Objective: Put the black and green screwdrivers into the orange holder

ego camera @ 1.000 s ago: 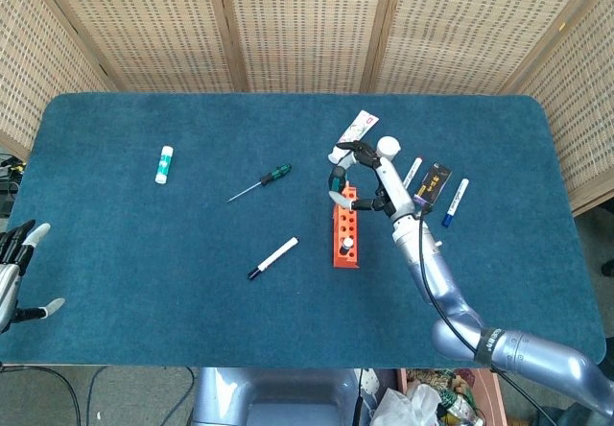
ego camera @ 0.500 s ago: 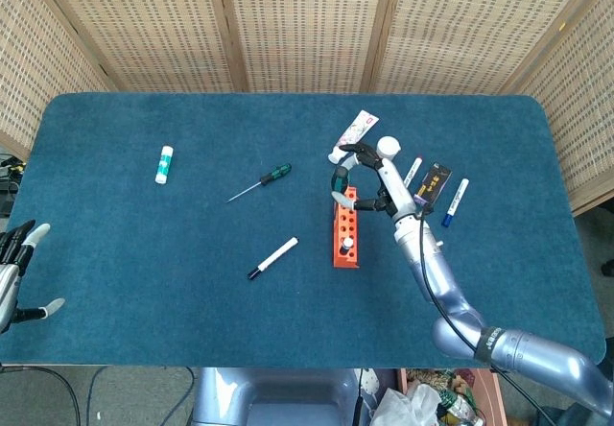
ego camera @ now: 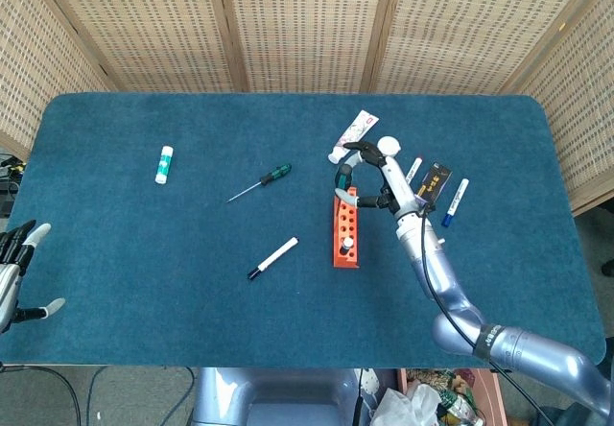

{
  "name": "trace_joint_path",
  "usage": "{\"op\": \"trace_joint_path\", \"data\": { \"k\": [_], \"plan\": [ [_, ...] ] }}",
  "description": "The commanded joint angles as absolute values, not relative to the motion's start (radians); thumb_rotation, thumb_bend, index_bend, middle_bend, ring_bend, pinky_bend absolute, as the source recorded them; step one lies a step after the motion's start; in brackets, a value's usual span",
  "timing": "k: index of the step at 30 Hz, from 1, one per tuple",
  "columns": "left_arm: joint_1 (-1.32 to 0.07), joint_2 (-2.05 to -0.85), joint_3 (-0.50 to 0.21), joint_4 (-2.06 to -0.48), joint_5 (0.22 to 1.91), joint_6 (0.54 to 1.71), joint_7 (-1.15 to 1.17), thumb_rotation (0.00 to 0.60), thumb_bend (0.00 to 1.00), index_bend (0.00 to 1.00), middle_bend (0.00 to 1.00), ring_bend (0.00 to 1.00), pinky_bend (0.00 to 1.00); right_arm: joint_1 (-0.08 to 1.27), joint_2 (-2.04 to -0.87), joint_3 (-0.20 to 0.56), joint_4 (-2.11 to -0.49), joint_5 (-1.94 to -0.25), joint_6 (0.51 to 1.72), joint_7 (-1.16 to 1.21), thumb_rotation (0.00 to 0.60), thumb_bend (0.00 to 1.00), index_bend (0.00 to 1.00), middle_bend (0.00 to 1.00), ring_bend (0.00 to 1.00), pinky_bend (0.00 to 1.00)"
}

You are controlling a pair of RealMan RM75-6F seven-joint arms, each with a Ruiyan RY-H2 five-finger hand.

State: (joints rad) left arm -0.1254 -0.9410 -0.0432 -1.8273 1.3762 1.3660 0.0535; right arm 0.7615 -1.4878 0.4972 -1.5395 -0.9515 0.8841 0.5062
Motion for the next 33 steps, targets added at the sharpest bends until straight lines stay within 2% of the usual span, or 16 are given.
{"op": "trace_joint_path", "data": {
  "k": [1,15,33],
  "plan": [
    [-0.126,-0.941,-0.043,-1.827,1.376,1.365,0.053,0.600,0.00,0.00,0.00,0.00,0.00,0.760,-1.487,0.498,-1.538,-0.952,0.884,0.506,0.600,0.46,0.64,0.18,0.00,0.00],
    [-0.127,-0.942,-0.042,-1.828,1.376,1.365,0.059,0.600,0.00,0.00,0.00,0.00,0.00,0.743,-1.457,0.505,-1.564,-0.961,0.883,0.511,0.600,0.46,0.64,0.18,0.00,0.00],
    [-0.129,-0.945,-0.042,-1.830,1.373,1.362,0.067,0.600,0.00,0.00,0.00,0.00,0.00,0.738,-1.481,0.486,-1.511,-0.977,0.862,0.537,0.600,0.46,0.64,0.18,0.00,0.00]
  ]
}}
